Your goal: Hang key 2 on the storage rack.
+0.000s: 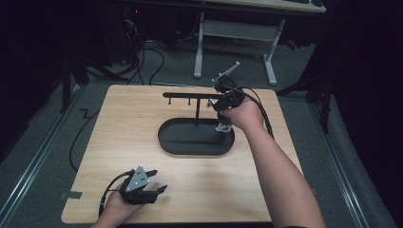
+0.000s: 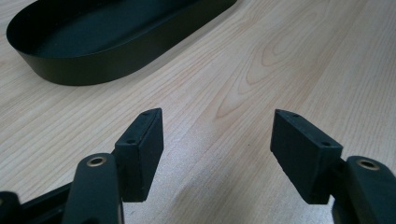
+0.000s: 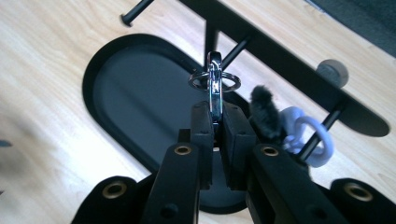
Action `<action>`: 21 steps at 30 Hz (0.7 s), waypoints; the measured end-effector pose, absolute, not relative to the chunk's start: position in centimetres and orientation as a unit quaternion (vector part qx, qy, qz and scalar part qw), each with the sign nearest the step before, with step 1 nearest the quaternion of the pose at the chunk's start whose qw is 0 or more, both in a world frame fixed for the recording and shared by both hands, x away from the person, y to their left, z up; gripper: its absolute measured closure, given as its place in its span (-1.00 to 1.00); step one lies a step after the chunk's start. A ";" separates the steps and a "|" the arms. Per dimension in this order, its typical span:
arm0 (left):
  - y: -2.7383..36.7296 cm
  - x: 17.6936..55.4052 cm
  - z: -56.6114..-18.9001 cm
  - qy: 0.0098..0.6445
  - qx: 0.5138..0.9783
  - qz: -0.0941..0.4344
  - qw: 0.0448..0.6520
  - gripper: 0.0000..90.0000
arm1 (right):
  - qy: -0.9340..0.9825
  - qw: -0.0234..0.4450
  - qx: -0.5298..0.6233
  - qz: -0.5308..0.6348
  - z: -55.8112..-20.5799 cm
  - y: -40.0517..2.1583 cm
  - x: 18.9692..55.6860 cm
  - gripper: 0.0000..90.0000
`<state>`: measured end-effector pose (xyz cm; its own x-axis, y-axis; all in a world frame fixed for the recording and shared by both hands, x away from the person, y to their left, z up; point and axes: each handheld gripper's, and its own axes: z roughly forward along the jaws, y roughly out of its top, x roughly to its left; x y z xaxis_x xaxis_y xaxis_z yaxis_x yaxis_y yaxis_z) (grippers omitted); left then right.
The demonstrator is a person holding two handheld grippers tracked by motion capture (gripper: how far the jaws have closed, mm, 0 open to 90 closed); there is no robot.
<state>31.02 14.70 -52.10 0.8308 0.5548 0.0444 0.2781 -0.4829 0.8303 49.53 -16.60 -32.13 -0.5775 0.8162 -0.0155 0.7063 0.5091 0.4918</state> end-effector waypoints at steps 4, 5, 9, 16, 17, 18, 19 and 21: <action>14.6 31.0 -52.1 0.244 0.847 0.156 0.445 -0.21 | 0.851 0.126 0.459 0.223 -32.8 -17.4 49.8 0.89; 14.6 31.0 -52.1 0.245 0.847 0.155 0.445 -0.21 | 0.847 0.128 0.466 0.221 -33.1 -17.5 49.7 0.89; 14.4 31.0 -52.3 0.243 0.850 0.154 0.441 -0.21 | 0.847 0.119 0.469 0.221 -34.5 -18.1 49.1 0.89; 14.1 30.9 -52.4 0.238 0.854 0.153 0.437 -0.21 | 0.850 0.117 0.459 0.232 -34.1 -18.1 48.1 0.89; 14.1 30.9 -52.4 0.237 0.855 0.152 0.436 -0.21 | 0.850 0.121 0.456 0.234 -33.8 -18.0 48.0 0.89; 14.0 31.0 -52.4 0.237 0.855 0.152 0.436 -0.21 | 0.850 0.123 0.455 0.234 -33.4 -17.9 47.9 0.89; 14.0 31.0 -52.4 0.236 0.856 0.151 0.434 -0.21 | 0.850 0.125 0.453 0.237 -33.0 -17.8 47.9 0.89; 14.0 30.9 -52.4 0.236 0.855 0.151 0.437 -0.21 | 0.852 0.130 0.447 0.239 -32.4 -17.4 48.0 0.89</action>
<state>30.88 13.96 -52.41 0.8425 0.5362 0.0524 0.2718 -0.5071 0.8179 47.99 -17.39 -32.41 -0.5661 0.8243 -0.0079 0.7003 0.4860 0.5229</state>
